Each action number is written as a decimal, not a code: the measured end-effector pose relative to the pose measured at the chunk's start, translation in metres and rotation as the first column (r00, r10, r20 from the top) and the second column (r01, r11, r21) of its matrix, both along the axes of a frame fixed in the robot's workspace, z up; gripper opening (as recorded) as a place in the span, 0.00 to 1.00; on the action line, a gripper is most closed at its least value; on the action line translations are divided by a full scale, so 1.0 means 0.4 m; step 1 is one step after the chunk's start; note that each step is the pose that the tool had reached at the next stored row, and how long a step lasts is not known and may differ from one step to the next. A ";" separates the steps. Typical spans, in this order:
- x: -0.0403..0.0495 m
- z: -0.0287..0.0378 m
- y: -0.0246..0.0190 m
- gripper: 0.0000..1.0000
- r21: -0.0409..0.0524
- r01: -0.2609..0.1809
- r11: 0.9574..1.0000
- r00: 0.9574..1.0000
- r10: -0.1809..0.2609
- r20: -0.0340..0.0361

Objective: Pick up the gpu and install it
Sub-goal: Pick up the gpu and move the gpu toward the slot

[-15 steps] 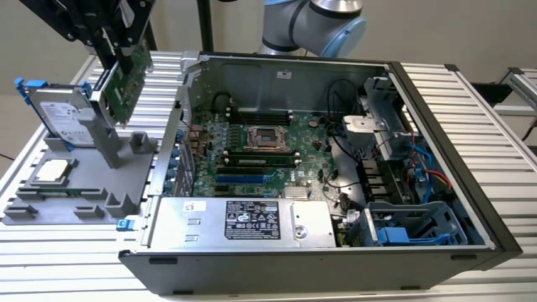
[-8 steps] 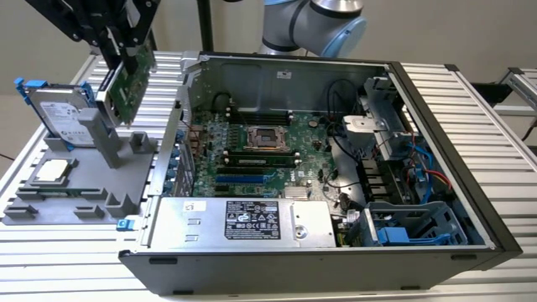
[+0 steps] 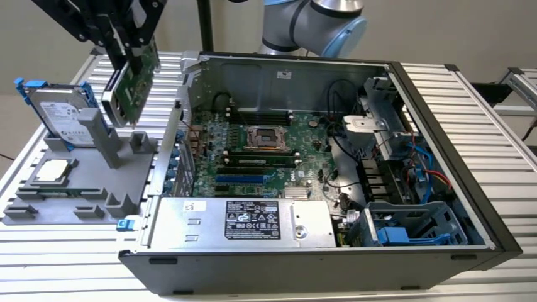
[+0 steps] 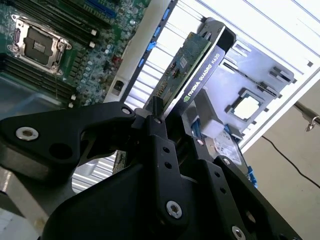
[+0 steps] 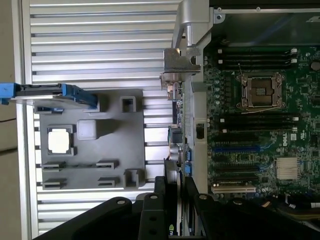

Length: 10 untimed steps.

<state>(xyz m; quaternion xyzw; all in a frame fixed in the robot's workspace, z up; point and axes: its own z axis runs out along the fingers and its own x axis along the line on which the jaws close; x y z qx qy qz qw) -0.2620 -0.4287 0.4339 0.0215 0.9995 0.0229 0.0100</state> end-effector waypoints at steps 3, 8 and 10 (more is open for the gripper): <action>0.006 0.000 0.000 0.00 0.000 0.000 1.000 1.000 0.000 0.000; 0.015 0.000 0.000 0.00 0.000 0.000 1.000 1.000 0.000 0.000; 0.019 0.000 0.000 0.00 0.000 0.000 1.000 1.000 0.000 0.000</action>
